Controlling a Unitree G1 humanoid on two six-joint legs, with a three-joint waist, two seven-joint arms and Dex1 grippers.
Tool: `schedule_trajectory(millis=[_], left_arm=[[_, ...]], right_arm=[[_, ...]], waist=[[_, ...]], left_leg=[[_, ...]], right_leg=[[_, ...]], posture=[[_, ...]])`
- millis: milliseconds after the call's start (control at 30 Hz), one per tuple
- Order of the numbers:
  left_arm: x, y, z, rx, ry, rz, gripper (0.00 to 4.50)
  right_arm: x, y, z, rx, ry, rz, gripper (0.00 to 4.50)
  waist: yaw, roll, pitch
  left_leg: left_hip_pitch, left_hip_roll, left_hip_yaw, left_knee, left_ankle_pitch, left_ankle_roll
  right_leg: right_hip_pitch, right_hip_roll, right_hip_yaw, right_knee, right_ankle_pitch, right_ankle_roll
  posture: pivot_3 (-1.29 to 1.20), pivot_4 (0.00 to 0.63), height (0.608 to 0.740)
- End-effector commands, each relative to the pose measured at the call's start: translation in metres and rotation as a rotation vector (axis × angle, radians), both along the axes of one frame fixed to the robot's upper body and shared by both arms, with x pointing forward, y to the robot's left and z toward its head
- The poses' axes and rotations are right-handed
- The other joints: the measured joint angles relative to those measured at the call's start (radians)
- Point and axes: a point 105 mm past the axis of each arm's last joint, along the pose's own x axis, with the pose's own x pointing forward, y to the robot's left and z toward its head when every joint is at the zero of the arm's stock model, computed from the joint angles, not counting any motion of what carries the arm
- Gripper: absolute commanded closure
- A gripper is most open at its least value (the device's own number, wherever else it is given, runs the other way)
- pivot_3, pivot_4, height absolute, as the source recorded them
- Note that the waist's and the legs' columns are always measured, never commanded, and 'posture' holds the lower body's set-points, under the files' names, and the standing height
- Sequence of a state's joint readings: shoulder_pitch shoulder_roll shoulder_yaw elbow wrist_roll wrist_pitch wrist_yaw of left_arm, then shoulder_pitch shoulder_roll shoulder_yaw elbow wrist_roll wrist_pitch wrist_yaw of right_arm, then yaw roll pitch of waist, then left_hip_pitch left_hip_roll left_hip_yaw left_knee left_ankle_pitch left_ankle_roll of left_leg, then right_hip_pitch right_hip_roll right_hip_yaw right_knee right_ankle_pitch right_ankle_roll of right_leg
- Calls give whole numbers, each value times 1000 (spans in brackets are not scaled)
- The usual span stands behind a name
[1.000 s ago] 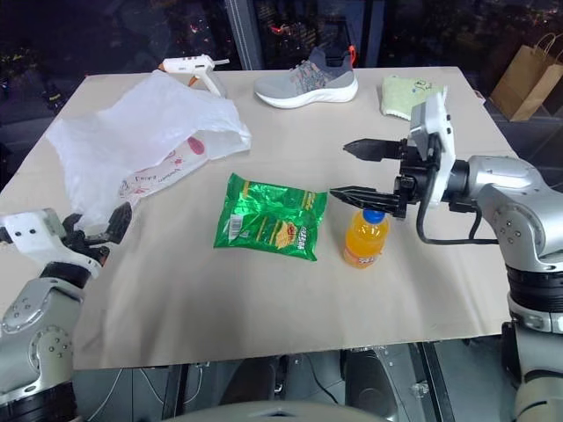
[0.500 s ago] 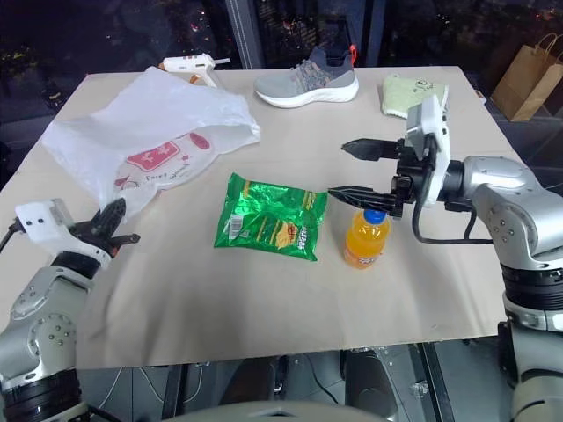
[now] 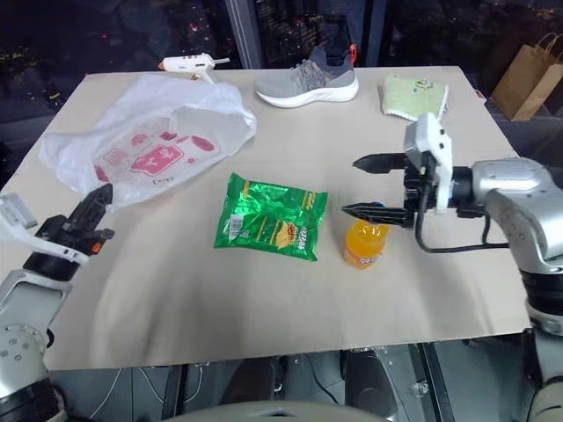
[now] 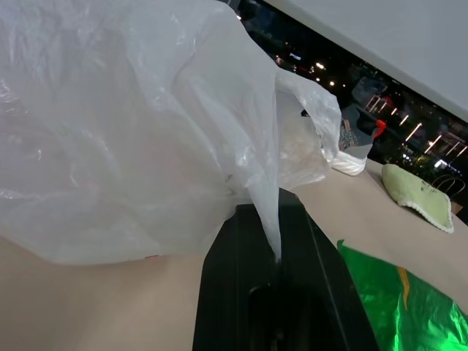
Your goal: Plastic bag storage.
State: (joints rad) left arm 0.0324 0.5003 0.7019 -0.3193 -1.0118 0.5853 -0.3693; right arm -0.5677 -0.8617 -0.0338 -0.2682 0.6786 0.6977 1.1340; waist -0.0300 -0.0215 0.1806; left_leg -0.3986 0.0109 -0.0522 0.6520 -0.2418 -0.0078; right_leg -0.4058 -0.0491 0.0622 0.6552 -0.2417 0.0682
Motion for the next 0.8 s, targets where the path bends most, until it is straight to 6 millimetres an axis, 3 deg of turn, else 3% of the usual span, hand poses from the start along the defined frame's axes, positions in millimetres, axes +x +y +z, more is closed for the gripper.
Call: schedule_trajectory(millis=[33,133,300,367,467,533,667,800], left_arm=[[-7,-9,14,7,-49,-69,4464],[-9,-13,13,14,-36,-103,4464],[-14,-20,15,-4,-31,-156,4464],[-17,-27,15,-16,-16,-201,4464],[-19,-30,15,-31,-6,-225,4500],[-20,-30,16,-46,-8,-232,4500],[-20,-43,19,-78,-3,-314,4500],[-22,-62,20,-115,7,-415,4500]], right_arm=[[-13,-4,-18,-43,70,29,0],[-14,-6,-42,-100,108,6,0],[-11,-3,-52,-89,89,-20,0],[-8,-1,-44,-55,74,-38,0],[-6,1,-37,-23,68,-50,762],[-7,2,-38,-31,71,-49,1712],[-5,8,-29,8,62,-50,1767],[8,29,10,186,-6,-53,1767]], waist=[[1,0,0],[0,-1,0],[-7,0,0],[-7,-1,0],[-7,-1,0],[-4,-1,0],[-5,-1,0],[-14,-1,1]], left_leg=[[0,0,0,0,0,0],[0,0,0,0,0,0],[0,1,2,0,0,0],[0,1,2,0,0,0],[0,1,2,0,0,0],[0,1,2,0,0,0],[0,1,2,0,0,0],[0,1,3,0,0,0]], right_leg=[[0,0,0,0,0,0],[0,0,0,0,0,0],[-1,0,2,0,0,0],[-1,1,2,0,0,0],[-1,1,2,0,0,0],[-1,1,2,0,0,0],[-1,1,2,0,0,0],[-2,1,3,1,0,0]], posture=[[0,150,740],[0,150,740],[0,150,740],[0,150,740],[0,150,740],[0,150,740],[0,150,740],[0,150,740]])
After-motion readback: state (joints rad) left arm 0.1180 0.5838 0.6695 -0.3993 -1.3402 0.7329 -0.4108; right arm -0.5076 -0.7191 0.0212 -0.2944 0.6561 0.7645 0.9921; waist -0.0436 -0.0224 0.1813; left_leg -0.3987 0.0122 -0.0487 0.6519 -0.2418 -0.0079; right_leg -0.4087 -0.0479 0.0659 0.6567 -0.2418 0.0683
